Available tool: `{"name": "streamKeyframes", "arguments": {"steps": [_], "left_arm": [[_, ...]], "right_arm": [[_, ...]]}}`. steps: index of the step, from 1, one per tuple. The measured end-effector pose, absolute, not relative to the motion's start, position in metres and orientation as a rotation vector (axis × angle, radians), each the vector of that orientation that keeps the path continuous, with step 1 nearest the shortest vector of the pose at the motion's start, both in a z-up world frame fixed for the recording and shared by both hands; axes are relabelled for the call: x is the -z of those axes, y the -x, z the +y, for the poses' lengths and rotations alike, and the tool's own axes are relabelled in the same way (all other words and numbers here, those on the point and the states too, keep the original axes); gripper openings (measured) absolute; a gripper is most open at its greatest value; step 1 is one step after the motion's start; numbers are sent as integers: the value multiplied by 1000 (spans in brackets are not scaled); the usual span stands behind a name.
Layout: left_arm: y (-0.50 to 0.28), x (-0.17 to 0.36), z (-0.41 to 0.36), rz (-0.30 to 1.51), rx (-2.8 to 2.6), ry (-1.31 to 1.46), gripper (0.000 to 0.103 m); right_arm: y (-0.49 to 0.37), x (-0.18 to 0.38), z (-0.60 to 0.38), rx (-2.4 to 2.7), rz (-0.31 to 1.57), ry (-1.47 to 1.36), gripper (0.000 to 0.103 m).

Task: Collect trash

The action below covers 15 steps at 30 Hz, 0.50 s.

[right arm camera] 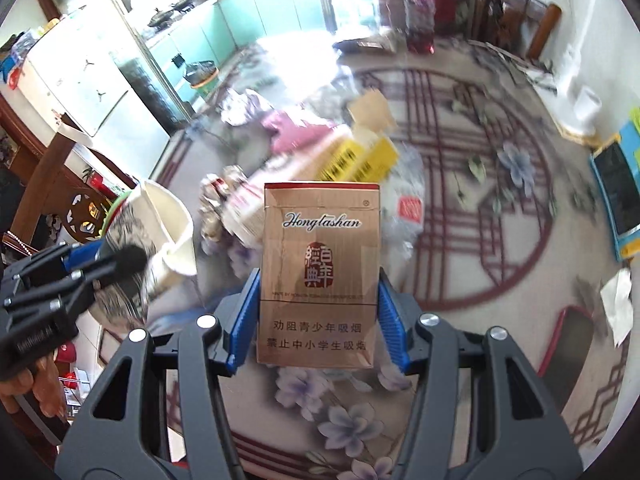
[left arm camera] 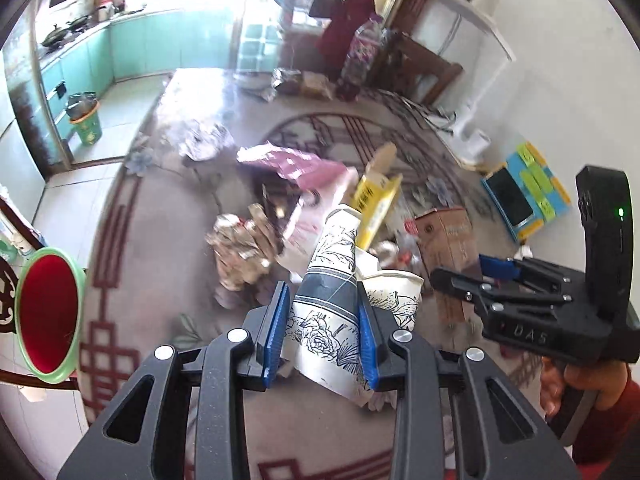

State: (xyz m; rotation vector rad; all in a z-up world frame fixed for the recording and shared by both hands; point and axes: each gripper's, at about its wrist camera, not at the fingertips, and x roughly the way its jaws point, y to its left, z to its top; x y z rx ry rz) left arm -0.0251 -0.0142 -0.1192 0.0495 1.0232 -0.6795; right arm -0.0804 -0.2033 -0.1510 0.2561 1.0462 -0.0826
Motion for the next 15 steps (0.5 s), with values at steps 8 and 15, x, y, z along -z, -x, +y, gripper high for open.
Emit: {"name": "streamKeyframes", "arguments": {"steps": [8,15], "left_arm": [[15,101,5,975,638,-45,30],[6,97,23,965,605,-34,30]], "right_arm": [[64,131,-184,64,1000,-229,52],[55,122,-173,60,981,-220,52]]}}
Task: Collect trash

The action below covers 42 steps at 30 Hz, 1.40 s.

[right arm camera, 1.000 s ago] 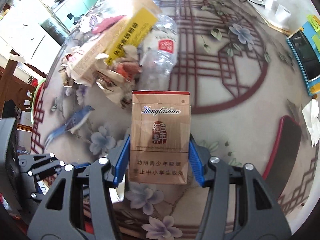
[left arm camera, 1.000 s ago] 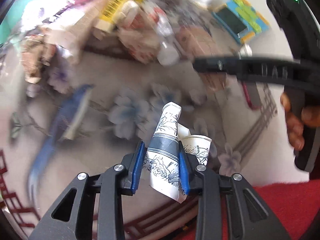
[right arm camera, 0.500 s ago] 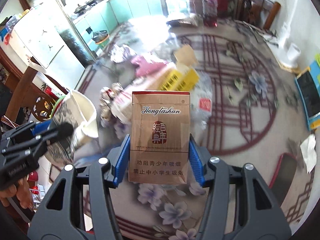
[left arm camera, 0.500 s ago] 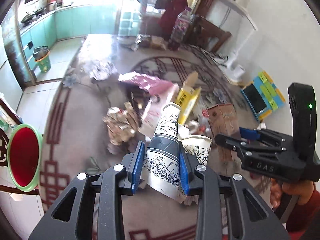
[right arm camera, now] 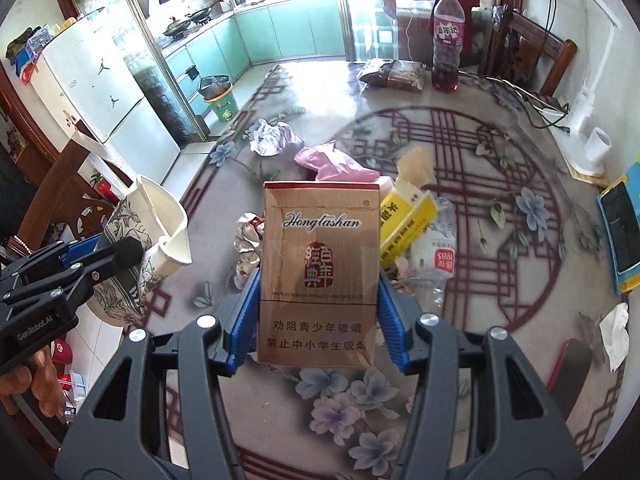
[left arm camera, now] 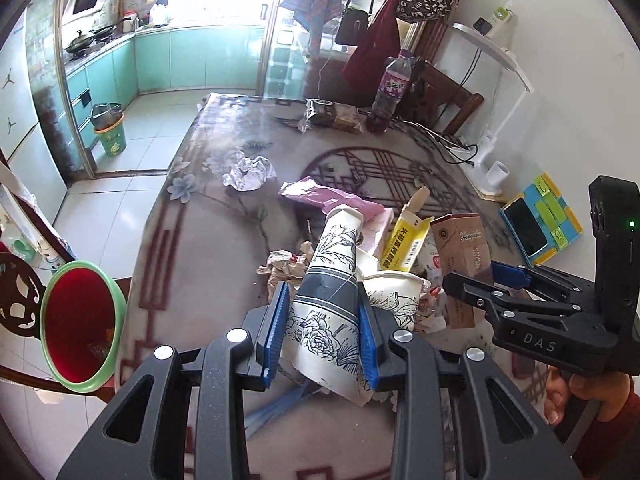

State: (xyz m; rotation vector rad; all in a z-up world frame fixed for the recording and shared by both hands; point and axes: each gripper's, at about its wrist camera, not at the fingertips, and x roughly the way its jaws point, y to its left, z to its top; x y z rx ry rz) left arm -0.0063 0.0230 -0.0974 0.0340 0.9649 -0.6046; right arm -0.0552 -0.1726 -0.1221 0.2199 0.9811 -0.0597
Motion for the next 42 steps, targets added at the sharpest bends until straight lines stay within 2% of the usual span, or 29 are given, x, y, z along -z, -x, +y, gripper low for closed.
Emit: {"name": "streamKeyframes", "arguments": {"steps": [20,42], "left_arm": [[-21,95,63,954,565,-35,30],[-63,104,140,961,484,11,30]], "right_arm": [[33,110,-136,50,954,-212,52],[-12,107,-74,2,953,-177,52]]}}
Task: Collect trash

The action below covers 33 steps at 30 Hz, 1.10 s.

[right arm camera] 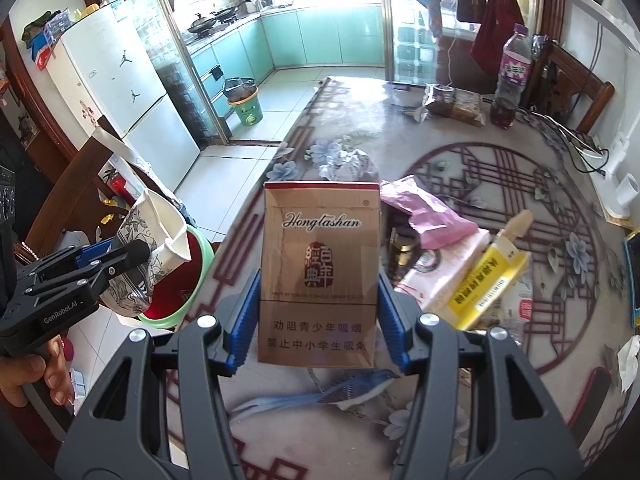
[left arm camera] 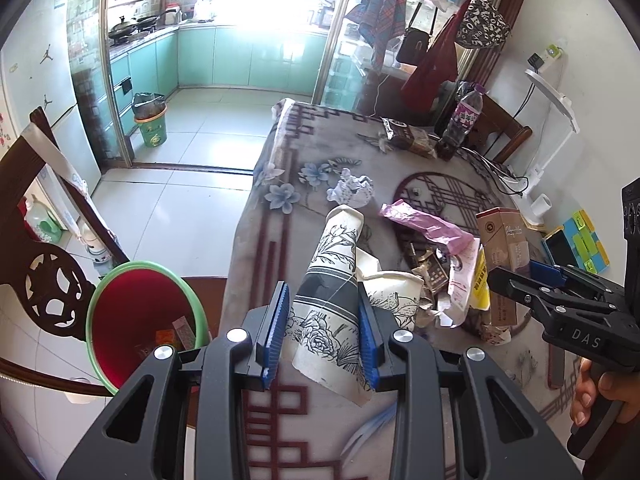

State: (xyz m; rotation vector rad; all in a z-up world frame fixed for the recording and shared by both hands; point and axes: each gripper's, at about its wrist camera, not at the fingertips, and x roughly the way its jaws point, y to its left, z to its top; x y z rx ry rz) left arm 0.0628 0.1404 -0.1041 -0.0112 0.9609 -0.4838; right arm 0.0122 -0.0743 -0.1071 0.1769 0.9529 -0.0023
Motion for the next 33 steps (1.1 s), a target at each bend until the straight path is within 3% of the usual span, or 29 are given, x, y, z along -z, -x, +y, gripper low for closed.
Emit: {"name": "streamKeyframes", "arguments": {"steps": [33], "left_arm": [[-99,148,257,1021,228,93,30]], "right_arm": [[-85,117,42,-240,997,-134,52]]}}
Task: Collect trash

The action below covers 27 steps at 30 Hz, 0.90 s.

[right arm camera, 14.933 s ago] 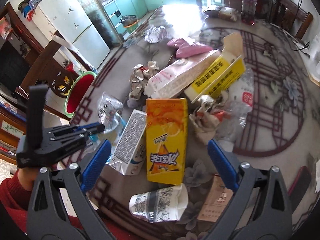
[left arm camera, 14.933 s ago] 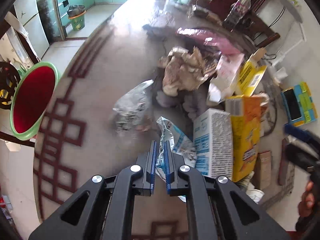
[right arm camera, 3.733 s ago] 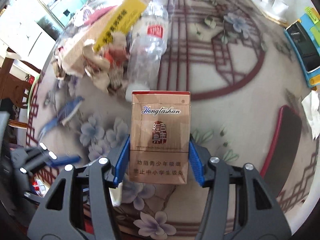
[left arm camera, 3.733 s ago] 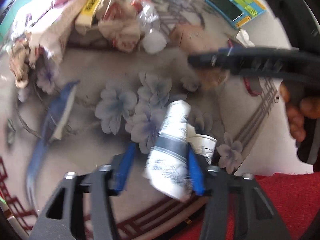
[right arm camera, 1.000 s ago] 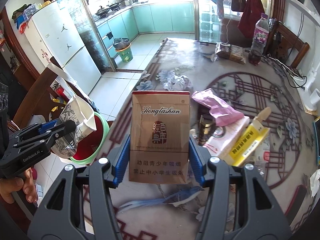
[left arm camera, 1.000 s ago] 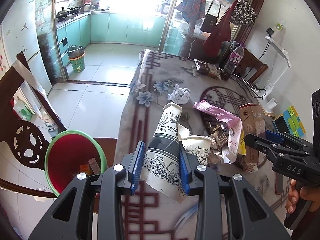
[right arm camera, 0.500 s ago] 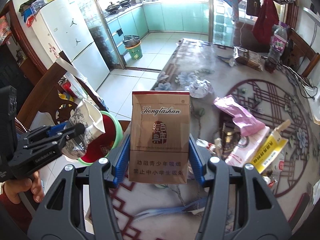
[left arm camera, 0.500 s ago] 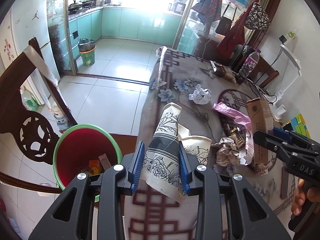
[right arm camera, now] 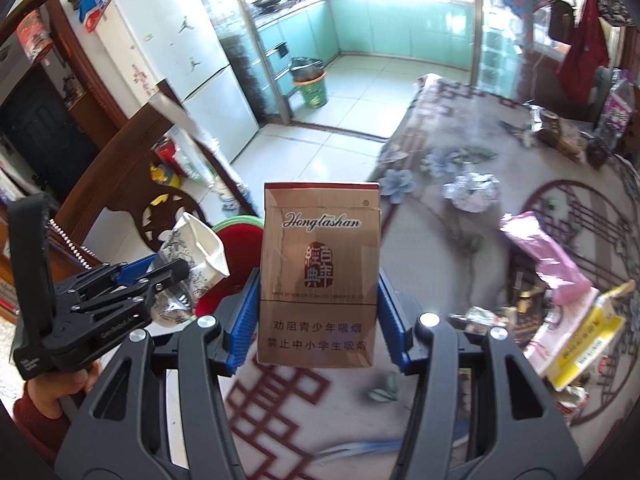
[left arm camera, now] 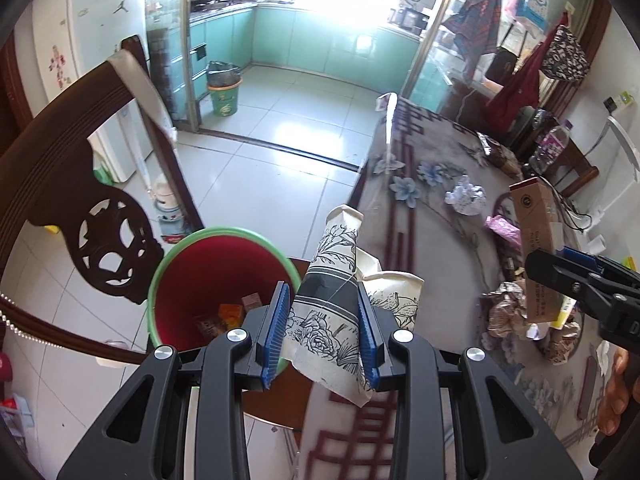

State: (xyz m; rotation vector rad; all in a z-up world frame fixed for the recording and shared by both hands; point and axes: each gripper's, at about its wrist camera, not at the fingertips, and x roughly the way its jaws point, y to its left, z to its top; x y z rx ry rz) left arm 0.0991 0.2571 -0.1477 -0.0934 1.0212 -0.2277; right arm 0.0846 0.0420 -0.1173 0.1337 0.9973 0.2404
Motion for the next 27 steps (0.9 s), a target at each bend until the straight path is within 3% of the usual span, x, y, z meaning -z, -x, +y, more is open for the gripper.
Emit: {"name": "streamKeyframes", "arguments": {"steps": [27], "left_arm": [[-153,201,335,1097,-24,122,30]], "right_arm": [[-154,176,146,-472,1138,-77,52]]}}
